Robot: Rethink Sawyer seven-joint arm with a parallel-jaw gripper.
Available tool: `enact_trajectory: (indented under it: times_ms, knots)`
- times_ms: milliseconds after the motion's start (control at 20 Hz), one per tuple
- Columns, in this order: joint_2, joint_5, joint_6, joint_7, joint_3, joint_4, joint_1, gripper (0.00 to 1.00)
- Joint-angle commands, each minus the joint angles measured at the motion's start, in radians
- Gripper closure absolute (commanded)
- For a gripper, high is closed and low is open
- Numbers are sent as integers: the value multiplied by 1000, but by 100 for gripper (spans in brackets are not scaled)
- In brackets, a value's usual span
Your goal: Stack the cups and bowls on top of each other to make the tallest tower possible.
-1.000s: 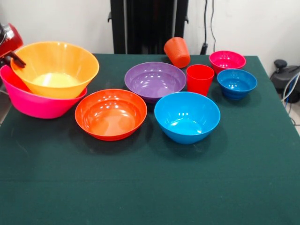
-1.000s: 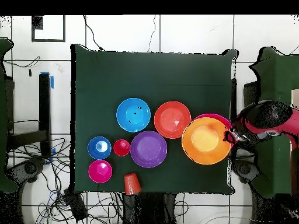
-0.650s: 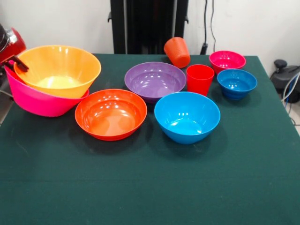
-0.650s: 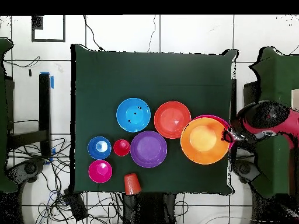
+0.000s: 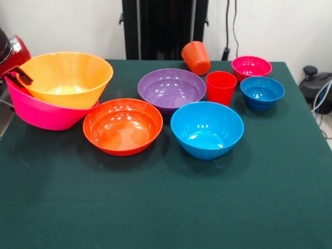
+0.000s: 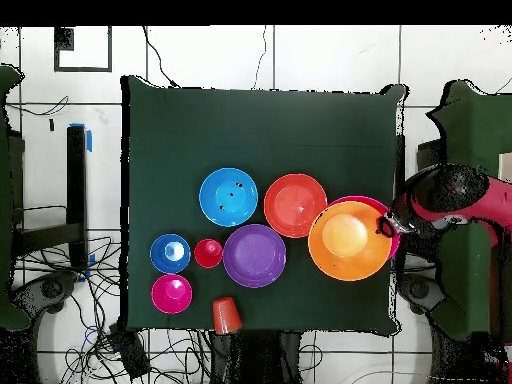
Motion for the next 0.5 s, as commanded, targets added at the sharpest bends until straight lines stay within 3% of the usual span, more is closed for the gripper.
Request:
enact_trajectory:
  times_ms: [50,500]
  knots:
    - [18,-74,-8,-359,29,-44,74,100]
    - [-18,-95,-125,-368,42,-5,40,100]
